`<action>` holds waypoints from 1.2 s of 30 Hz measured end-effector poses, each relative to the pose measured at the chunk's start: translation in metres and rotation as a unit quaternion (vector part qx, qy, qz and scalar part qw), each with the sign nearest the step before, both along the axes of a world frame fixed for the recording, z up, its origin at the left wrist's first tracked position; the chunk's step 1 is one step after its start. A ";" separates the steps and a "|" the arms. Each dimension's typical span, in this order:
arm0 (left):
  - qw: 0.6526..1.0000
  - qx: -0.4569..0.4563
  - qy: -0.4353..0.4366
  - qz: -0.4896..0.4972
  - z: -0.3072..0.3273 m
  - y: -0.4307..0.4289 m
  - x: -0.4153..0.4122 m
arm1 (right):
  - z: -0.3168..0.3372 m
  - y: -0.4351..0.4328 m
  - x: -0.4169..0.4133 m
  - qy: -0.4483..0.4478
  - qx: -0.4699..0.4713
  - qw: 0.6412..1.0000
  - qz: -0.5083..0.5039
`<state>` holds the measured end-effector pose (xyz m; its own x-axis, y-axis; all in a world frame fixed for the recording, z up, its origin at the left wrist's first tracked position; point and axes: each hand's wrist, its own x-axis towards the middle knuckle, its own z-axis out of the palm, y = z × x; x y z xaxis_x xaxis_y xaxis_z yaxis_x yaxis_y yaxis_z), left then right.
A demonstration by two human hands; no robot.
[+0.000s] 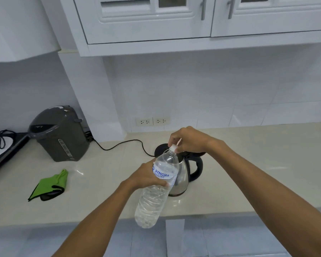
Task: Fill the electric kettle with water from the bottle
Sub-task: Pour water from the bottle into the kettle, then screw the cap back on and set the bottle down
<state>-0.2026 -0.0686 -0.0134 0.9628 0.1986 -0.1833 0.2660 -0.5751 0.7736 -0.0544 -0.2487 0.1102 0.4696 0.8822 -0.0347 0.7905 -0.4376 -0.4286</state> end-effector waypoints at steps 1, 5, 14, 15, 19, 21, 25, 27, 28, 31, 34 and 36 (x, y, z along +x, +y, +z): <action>1.000 -0.003 -0.011 0.001 -0.001 -0.003 0.000 | 0.003 -0.002 -0.001 -0.001 -0.005 1.000 0.005; 0.999 -0.012 -0.051 0.001 -0.001 -0.017 -0.002 | 0.016 -0.010 -0.002 -0.003 -0.032 0.999 0.016; 0.996 -0.019 -0.087 -0.015 0.003 -0.036 0.005 | 0.032 -0.025 -0.020 -0.059 -0.077 0.995 -0.037; 0.995 -0.021 -0.092 -0.010 0.005 -0.037 0.006 | 0.026 -0.023 -0.023 -0.089 -0.081 0.992 -0.047; 0.993 -0.026 -0.113 0.005 0.009 -0.050 0.010 | 0.001 -0.022 -0.027 -0.245 -0.048 0.966 -0.075; 0.993 -0.026 -0.112 0.010 0.009 -0.058 0.013 | 0.001 -0.027 -0.026 -0.319 -0.110 0.938 -0.081; 0.995 -0.016 -0.101 0.012 0.004 -0.072 0.017 | 0.008 -0.031 -0.033 -0.264 -0.140 0.933 -0.199; 0.994 -0.015 -0.103 0.021 0.000 -0.077 0.017 | 0.003 -0.033 -0.027 -0.234 -0.108 0.935 -0.244; 0.994 -0.013 -0.107 0.027 -0.001 -0.080 0.017 | 0.003 -0.035 -0.027 -0.226 -0.100 0.936 -0.251; 0.992 -0.007 -0.118 0.044 -0.003 -0.086 0.021 | 0.004 -0.042 -0.024 -0.180 -0.089 0.950 -0.240; 0.989 -0.019 -0.134 0.058 0.004 -0.097 0.028 | 0.009 -0.052 -0.020 -0.112 -0.067 0.969 -0.208; 0.987 -0.035 -0.144 0.068 0.008 -0.109 0.035 | 0.011 -0.064 -0.018 -0.091 -0.017 0.975 -0.202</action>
